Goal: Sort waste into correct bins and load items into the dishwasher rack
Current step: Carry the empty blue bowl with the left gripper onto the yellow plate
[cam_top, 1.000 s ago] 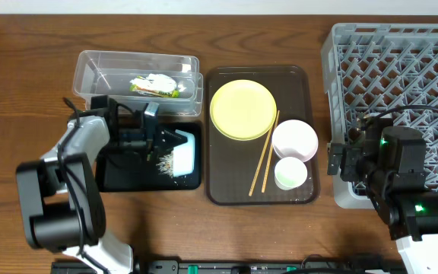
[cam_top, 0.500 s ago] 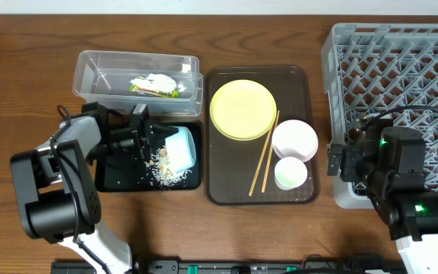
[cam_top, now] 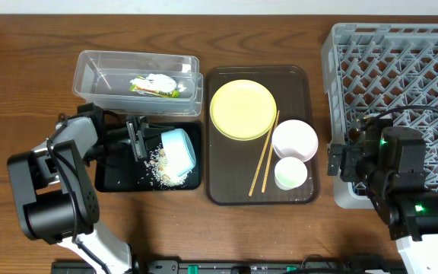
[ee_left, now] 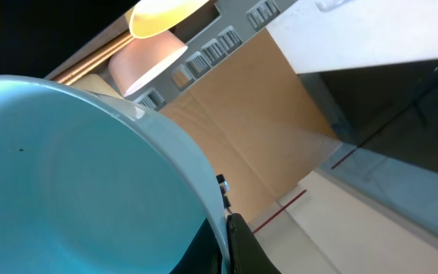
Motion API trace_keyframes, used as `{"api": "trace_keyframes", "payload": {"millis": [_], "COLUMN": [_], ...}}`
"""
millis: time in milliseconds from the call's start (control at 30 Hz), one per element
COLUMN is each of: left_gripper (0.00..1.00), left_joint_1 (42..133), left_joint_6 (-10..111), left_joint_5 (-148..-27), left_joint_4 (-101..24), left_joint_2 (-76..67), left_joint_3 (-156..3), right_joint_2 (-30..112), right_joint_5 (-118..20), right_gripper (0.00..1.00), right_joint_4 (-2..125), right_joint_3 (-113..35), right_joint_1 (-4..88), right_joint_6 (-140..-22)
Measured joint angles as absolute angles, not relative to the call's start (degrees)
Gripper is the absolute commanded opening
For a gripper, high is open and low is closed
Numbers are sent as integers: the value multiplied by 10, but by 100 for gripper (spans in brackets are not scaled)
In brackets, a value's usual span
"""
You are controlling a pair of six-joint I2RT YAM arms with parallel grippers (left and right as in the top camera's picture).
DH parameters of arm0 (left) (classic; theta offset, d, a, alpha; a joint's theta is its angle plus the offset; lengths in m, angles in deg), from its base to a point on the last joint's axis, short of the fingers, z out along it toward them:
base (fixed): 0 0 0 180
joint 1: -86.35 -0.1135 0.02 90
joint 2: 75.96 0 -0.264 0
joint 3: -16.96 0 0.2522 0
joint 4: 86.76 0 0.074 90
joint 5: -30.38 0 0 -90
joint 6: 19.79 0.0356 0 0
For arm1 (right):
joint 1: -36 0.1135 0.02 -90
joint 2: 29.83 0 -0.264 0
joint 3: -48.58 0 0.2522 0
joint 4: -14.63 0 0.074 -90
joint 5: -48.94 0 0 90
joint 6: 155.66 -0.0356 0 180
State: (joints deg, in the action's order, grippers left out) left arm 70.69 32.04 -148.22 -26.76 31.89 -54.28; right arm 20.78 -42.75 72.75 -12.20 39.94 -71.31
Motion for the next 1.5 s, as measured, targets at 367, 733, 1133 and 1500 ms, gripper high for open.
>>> {"api": "trace_keyframes", "payload": {"millis": [367, 733, 1133, 1500], "left_gripper": [6, 6, 7, 13], "left_joint_1": [701, 740, 1026, 1205], "left_joint_6": [341, 502, 496, 516], "left_joint_5": [-1482, -1428, -1035, -692], "left_joint_4": [-303, -309, -554, -747], "left_joint_2": [319, 236, 72, 171], "left_joint_3": [-543, -543, -558, -559], "right_joint_2": [208, 208, 208, 208], "right_joint_5": [-427, -427, -427, -427], "right_gripper": [99, 99, 99, 99], "right_joint_4": [727, 727, 727, 727], "right_joint_3": [-122, -122, -122, -123], "right_joint_1": [399, 399, 399, 399], "right_joint_6": [-713, -713, -713, -713]}}
